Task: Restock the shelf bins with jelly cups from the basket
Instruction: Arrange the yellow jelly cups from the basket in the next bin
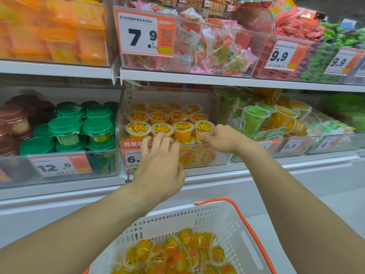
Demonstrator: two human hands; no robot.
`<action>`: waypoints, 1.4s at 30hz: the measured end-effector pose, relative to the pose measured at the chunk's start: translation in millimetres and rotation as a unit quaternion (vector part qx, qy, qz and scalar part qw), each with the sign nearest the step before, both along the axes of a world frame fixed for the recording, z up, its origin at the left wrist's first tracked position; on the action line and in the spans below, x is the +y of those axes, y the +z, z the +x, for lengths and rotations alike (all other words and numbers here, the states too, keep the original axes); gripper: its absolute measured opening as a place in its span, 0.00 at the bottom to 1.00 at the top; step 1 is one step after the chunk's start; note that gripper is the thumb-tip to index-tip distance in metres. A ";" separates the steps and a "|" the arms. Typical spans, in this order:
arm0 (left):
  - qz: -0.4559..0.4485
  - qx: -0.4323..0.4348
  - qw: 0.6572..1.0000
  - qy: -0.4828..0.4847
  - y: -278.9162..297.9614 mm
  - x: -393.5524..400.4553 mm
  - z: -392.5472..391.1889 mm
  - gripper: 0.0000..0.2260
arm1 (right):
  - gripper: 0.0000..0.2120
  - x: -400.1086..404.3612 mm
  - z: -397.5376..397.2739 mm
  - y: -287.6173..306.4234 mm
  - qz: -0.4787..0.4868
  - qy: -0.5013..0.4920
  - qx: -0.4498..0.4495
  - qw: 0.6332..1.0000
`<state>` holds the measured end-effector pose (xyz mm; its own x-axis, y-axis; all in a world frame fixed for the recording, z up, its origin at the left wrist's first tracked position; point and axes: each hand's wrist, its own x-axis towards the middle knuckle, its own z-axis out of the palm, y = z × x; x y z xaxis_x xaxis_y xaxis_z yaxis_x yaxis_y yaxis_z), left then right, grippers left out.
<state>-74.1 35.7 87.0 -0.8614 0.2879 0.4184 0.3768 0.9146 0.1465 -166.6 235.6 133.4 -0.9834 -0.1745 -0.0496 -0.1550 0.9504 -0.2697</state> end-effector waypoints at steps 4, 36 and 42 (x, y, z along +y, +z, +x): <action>0.140 0.106 0.971 -0.162 -7.0 4.7 5.5 0.05 | 0.22 8.8 19.3 -14.8 -0.116 -0.043 0.336 0.934; 0.005 -0.542 0.827 0.151 -371.3 25.1 167.1 0.46 | 0.24 76.7 218.1 -381.1 0.259 -0.058 -0.424 0.866; -0.013 -0.563 0.824 0.058 -374.3 19.4 171.0 0.32 | 0.32 65.4 220.0 -381.2 0.283 -0.118 -0.371 0.877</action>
<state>96.9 55.0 -287.3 -0.7215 0.1731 -0.6705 -0.0742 0.9434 0.3233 53.3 301.0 -247.8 -0.6492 0.2882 -0.7039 0.0818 0.9465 0.3120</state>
